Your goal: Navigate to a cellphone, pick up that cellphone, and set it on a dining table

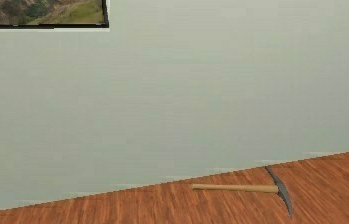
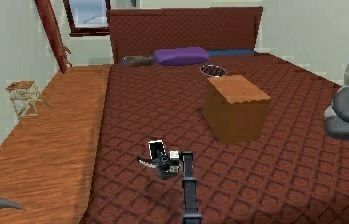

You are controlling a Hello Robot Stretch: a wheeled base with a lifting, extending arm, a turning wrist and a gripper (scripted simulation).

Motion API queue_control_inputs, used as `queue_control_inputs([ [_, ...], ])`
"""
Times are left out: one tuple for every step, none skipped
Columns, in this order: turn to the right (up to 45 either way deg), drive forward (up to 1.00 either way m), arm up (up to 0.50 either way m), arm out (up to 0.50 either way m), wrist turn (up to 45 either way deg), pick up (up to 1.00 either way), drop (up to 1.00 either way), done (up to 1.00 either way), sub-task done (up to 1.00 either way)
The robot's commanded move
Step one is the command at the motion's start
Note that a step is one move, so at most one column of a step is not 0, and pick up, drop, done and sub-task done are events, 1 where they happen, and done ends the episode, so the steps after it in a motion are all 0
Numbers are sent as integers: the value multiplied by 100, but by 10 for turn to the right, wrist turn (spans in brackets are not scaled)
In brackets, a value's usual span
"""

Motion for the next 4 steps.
queue_control_inputs([
  [0, 0, 0, 0, 0, 100, 0, 0, 0],
  [0, 0, 10, 0, 0, 0, 0, 0, 0],
  [0, 0, 28, 0, 0, 0, 0, 0, 0],
  [0, 0, 0, 0, -450, 0, 0, 0, 0],
])
